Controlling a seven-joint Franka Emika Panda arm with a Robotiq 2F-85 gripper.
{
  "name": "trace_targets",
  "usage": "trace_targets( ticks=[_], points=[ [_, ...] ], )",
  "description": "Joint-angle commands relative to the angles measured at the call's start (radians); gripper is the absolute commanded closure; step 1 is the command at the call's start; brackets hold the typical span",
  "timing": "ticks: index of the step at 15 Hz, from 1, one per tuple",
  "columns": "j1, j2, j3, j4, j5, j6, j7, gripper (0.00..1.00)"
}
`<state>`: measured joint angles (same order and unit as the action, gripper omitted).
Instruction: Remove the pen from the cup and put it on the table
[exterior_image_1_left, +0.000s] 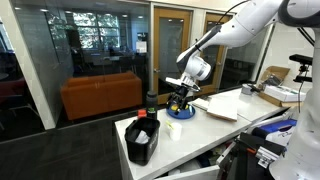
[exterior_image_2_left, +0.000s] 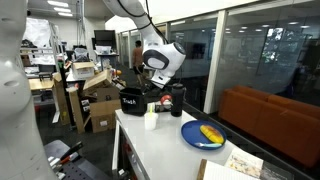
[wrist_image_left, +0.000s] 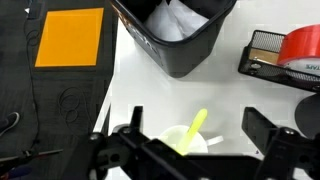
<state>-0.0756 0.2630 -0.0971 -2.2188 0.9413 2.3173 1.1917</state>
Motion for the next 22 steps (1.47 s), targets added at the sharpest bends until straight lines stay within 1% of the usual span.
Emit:
trace_targets(
  ticks=[1, 3, 4, 17, 22],
  points=[
    [-0.012, 0.014, 0.000, -0.012, 0.087, 0.023, -0.054, 0.00],
    [-0.013, 0.006, 0.001, -0.031, 0.126, 0.033, -0.119, 0.00],
    [0.000, 0.017, -0.011, -0.015, 0.077, 0.013, -0.056, 0.00],
    [0.002, 0.017, -0.011, -0.018, 0.079, 0.013, -0.061, 0.00],
    [-0.003, 0.078, 0.005, 0.006, 0.192, 0.020, -0.069, 0.00]
  ],
)
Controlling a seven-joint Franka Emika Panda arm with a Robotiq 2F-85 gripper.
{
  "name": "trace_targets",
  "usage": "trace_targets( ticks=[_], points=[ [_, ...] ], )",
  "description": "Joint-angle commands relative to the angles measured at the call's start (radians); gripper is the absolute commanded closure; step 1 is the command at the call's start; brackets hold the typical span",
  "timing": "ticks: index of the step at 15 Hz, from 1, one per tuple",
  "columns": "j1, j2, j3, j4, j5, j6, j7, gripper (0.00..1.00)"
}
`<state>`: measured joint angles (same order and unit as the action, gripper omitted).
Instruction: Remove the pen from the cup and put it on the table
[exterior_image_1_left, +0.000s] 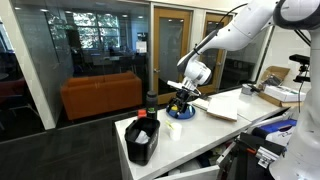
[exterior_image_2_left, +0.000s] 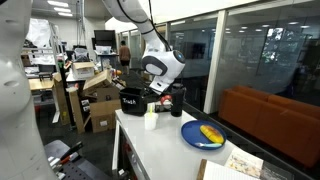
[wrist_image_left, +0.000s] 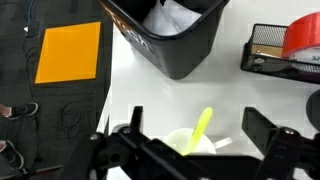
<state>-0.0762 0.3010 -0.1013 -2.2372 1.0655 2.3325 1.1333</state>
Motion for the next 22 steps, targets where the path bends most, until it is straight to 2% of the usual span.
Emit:
trace_targets(
  ticks=[1, 8, 21, 22],
  points=[
    [0.000, 0.054, 0.012, 0.029, 0.085, 0.006, -0.017, 0.00],
    [0.004, 0.128, 0.011, 0.054, 0.141, 0.012, -0.068, 0.00],
    [0.018, 0.178, 0.013, 0.064, 0.216, 0.096, -0.198, 0.00],
    [0.021, 0.179, 0.014, 0.065, 0.216, 0.098, -0.200, 0.25]
  ],
)
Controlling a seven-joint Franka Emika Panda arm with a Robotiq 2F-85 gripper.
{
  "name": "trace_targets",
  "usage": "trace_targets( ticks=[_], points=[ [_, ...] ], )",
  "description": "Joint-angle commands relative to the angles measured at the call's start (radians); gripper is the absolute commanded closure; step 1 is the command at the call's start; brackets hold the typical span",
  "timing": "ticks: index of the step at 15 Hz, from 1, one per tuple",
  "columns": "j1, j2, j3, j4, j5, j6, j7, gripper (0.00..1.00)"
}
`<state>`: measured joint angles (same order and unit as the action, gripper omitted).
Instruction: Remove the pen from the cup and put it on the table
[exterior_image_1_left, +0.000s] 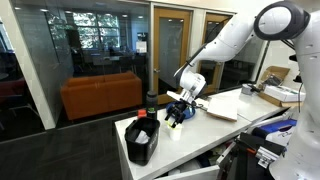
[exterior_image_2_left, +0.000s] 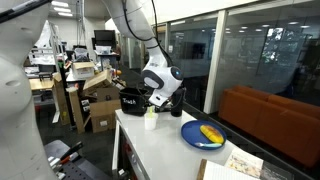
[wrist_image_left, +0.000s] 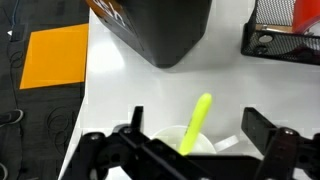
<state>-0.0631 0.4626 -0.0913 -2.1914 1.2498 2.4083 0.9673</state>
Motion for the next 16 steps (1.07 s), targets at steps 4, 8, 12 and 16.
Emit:
trace_targets(
  ticks=[4, 8, 12, 16],
  points=[
    [0.021, 0.018, 0.007, 0.019, 0.030, 0.036, -0.040, 0.44],
    [0.025, 0.020, 0.012, 0.019, 0.035, 0.053, -0.054, 0.71],
    [0.033, 0.019, 0.013, 0.024, 0.027, 0.062, -0.067, 0.99],
    [0.041, 0.010, 0.014, 0.025, 0.023, 0.070, -0.079, 0.97]
  ],
)
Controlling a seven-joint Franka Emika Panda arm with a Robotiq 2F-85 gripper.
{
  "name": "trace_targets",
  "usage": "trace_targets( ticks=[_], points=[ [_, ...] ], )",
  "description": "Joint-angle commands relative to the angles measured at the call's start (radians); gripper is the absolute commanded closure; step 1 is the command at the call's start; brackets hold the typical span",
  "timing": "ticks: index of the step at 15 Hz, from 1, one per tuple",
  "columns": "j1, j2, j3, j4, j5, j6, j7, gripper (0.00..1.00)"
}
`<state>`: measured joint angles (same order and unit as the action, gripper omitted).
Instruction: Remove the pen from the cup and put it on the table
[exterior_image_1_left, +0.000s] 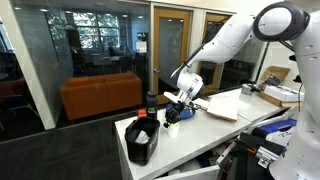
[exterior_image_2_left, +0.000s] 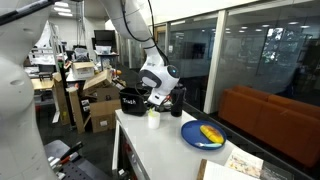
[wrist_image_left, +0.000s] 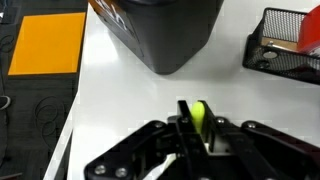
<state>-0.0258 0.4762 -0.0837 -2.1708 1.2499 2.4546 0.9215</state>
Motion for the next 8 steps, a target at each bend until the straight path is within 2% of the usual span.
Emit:
trace_targets(
  ticks=[1, 8],
  points=[
    [0.005, -0.008, 0.006, 0.003, 0.023, 0.028, -0.038, 0.97],
    [0.003, -0.102, -0.002, -0.034, 0.011, 0.030, -0.067, 0.97]
  ],
)
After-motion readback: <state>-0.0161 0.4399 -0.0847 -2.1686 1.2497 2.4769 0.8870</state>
